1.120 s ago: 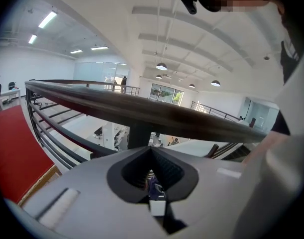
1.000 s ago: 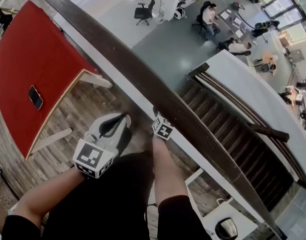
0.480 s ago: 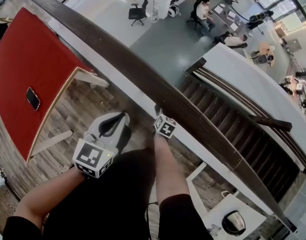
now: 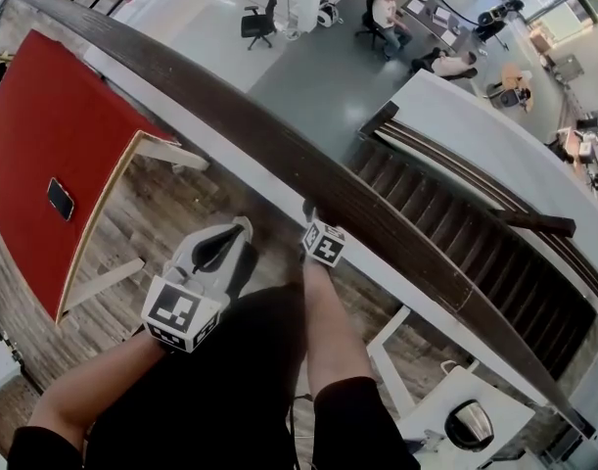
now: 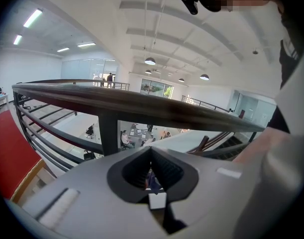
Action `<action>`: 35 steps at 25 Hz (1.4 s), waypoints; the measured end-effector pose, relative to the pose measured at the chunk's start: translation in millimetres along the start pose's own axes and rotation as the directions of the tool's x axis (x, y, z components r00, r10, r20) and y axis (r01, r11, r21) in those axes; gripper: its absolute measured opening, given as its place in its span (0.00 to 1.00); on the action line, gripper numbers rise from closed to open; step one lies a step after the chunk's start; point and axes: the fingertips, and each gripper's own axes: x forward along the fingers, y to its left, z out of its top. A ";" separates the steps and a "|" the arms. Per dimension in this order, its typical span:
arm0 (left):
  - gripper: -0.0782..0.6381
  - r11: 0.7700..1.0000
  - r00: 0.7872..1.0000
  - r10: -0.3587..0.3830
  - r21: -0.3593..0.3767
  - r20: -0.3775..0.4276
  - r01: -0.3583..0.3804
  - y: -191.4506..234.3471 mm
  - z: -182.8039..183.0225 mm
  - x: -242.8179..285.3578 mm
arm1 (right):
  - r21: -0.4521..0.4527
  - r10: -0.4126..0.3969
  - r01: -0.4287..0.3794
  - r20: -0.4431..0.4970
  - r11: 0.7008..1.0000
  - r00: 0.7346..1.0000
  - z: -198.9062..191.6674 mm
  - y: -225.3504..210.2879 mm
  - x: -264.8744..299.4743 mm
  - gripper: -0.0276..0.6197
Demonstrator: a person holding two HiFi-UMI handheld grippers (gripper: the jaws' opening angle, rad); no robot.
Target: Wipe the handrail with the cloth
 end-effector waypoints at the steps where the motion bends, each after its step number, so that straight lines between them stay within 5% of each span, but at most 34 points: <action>1: 0.11 1.000 1.000 0.001 -0.001 -0.004 -0.001 -0.5 -1.1 -0.5 | 0.001 0.001 -0.001 -0.002 1.000 1.000 0.5 -2.0 -0.8 0.21; 35: 0.11 0.998 0.998 -0.056 0.017 -0.012 0.056 -64.0 -8.6 14.9 | 0.030 -0.039 0.039 0.006 0.999 0.999 -9.8 -84.2 -47.0 0.21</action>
